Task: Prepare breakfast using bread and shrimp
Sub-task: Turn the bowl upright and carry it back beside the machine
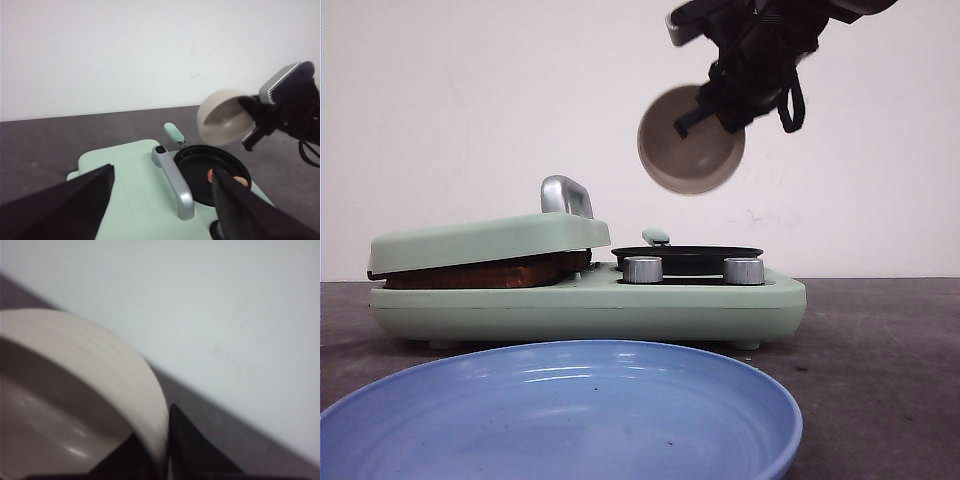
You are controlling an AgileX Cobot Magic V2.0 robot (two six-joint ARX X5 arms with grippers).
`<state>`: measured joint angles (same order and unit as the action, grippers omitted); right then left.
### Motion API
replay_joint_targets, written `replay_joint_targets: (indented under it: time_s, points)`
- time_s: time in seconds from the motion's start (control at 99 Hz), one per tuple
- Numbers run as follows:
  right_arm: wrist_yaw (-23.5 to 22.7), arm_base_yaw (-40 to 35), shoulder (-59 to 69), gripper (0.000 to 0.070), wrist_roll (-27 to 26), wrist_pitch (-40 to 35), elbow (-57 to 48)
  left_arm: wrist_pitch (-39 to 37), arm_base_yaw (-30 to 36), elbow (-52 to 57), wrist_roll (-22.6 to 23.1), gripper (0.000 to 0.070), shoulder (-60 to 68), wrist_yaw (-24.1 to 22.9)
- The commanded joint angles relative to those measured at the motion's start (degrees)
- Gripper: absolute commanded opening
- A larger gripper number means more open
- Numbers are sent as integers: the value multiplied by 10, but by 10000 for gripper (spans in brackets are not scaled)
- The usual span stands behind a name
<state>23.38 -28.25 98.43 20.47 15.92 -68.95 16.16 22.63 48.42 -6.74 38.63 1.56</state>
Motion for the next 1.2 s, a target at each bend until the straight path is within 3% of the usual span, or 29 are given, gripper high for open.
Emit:
replay_joint_targets:
  time_s: [0.0, 0.192, 0.424, 0.556, 0.566, 0.717, 0.929, 1.192]
  points:
    - [2, 6, -5, 5, -86, -40, -28, -2, 3, 5, 7, 354, 3, -1]
    - [-53, 51, -20, 5, -207, -224, -104, 13, 3, 5, 7, 354, 3, -1]
    - [-209, 143, -20, 5, -327, -450, -217, 24, 3, 5, 7, 354, 3, -1]
    - [-293, 199, -20, 5, -347, -542, -252, 19, 3, 5, 8, 354, 3, -1]
    - [-326, 224, -20, 5, -346, -576, -259, 18, 3, 5, 14, 354, 3, -1]
    - [-397, 287, -20, 5, -342, -657, -261, 18, 3, 5, 18, 354, 3, -1]
    - [-398, 346, -18, 5, -311, -733, -261, 18, 3, 5, 18, 354, 3, -1]
    - [-399, 360, 25, 5, -274, -783, -259, 4, 3, 5, 18, 354, 7, -1]
